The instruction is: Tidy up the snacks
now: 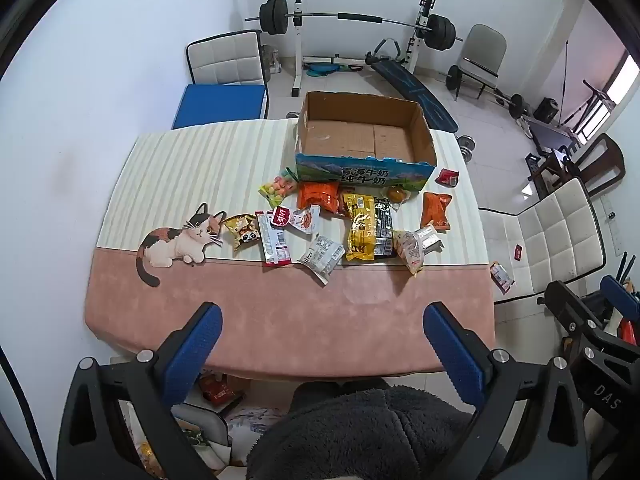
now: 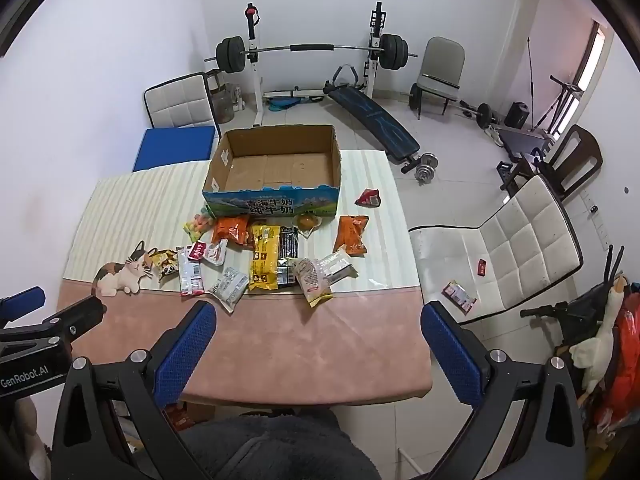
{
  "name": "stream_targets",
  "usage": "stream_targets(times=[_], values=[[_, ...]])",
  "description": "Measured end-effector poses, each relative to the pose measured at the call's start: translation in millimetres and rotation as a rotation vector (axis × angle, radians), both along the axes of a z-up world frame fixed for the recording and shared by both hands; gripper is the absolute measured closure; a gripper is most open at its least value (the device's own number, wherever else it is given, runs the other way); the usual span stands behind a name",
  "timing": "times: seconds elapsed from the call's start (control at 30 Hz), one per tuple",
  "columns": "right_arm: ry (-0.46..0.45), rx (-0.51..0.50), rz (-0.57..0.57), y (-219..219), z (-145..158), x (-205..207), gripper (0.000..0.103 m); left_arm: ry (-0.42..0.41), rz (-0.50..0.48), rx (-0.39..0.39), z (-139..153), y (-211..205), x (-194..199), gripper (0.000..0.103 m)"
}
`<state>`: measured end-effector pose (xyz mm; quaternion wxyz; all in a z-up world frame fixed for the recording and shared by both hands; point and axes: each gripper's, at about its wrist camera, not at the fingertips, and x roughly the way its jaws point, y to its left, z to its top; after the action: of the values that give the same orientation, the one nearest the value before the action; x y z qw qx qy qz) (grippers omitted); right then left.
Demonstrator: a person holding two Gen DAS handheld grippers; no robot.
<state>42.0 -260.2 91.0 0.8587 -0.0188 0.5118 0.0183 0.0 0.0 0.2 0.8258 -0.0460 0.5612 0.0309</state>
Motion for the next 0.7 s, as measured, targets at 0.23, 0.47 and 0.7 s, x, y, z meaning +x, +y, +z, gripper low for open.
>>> stream_targets(times=[0.23,0.47,0.7], values=[[-0.007,-0.004,-0.003,0,2,-1,0.0,-0.031,-0.005,0.023,5,-3,-4,0.0],[-0.009,0.005,-0.003,0,1,-4,0.0,-0.037,-0.009,0.028,9,-1,-7,0.0],[-0.015,0.002,-0.002,4,10,-3,0.0,-0.038,-0.011,0.025,12,-4,-12,0.0]])
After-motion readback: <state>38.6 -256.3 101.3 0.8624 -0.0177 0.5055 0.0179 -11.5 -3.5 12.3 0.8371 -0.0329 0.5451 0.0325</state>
